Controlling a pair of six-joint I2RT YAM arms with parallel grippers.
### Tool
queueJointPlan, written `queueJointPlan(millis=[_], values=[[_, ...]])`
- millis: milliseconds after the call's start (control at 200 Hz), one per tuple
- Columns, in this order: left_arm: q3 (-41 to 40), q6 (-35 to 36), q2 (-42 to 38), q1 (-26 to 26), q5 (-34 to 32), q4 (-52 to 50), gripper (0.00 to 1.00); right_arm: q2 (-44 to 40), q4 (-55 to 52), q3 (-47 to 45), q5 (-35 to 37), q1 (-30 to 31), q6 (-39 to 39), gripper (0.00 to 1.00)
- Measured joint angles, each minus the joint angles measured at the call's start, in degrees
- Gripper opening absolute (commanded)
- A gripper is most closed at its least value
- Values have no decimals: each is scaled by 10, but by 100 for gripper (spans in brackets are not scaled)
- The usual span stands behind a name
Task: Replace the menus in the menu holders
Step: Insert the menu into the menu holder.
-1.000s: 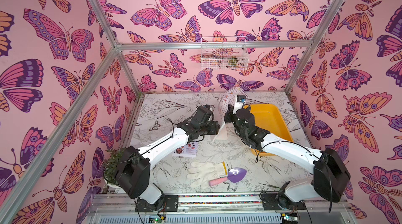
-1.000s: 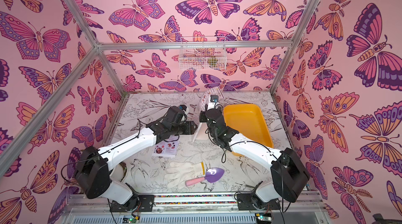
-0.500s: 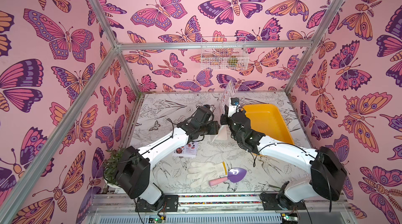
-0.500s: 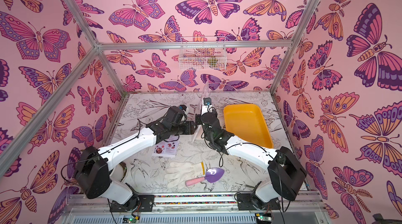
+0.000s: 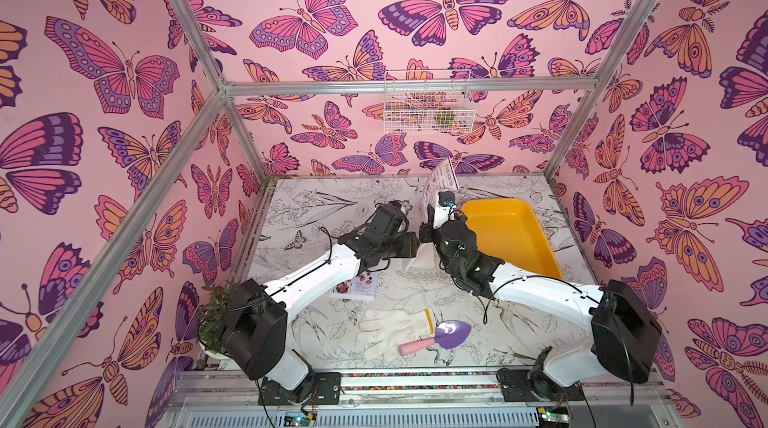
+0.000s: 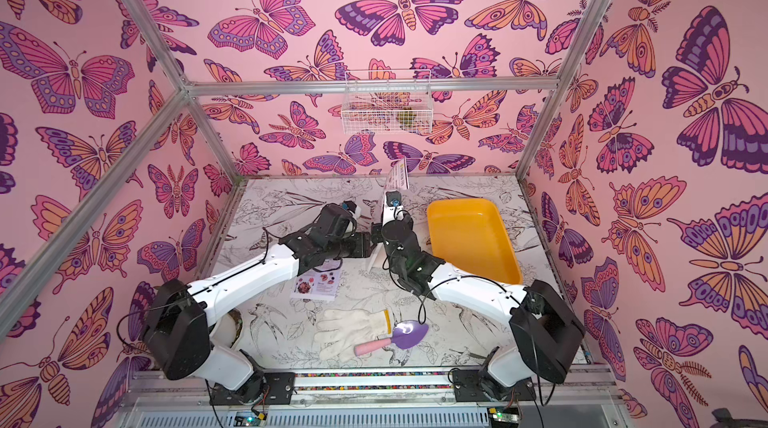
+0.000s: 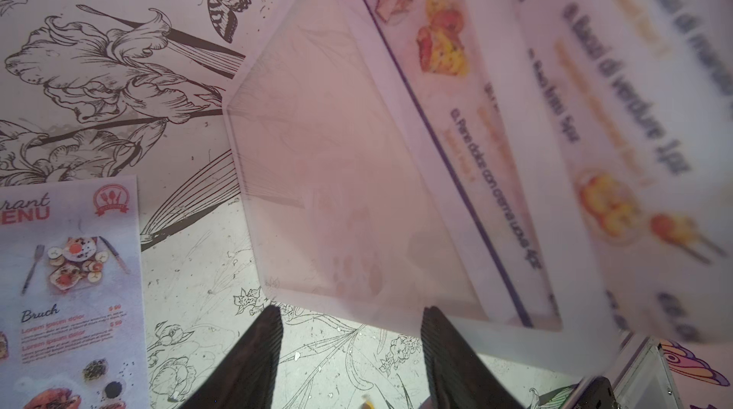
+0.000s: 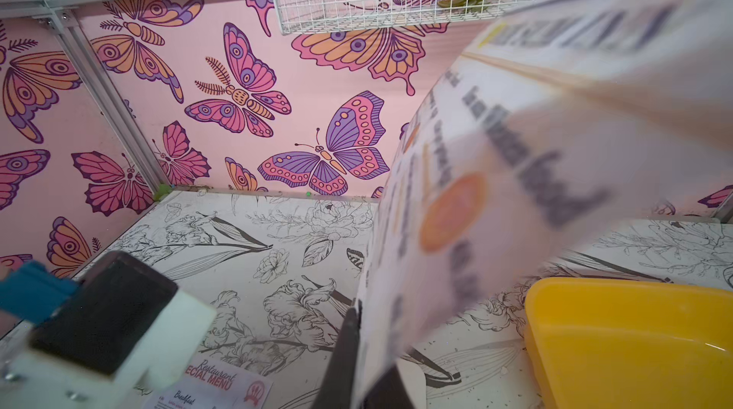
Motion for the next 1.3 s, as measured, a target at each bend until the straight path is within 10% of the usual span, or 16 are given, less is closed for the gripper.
queueJointPlan(millis=[747, 862, 1303], values=[[-2, 0, 0, 0, -2, 0, 59, -8, -124, 66, -19, -42, 33, 44], [-2, 0, 0, 0, -2, 0, 59, -16, -138, 67, -37, -56, 44, 24], [-4, 0, 0, 0, -2, 4, 59, -19, -133, 66, -75, -57, 62, 0]])
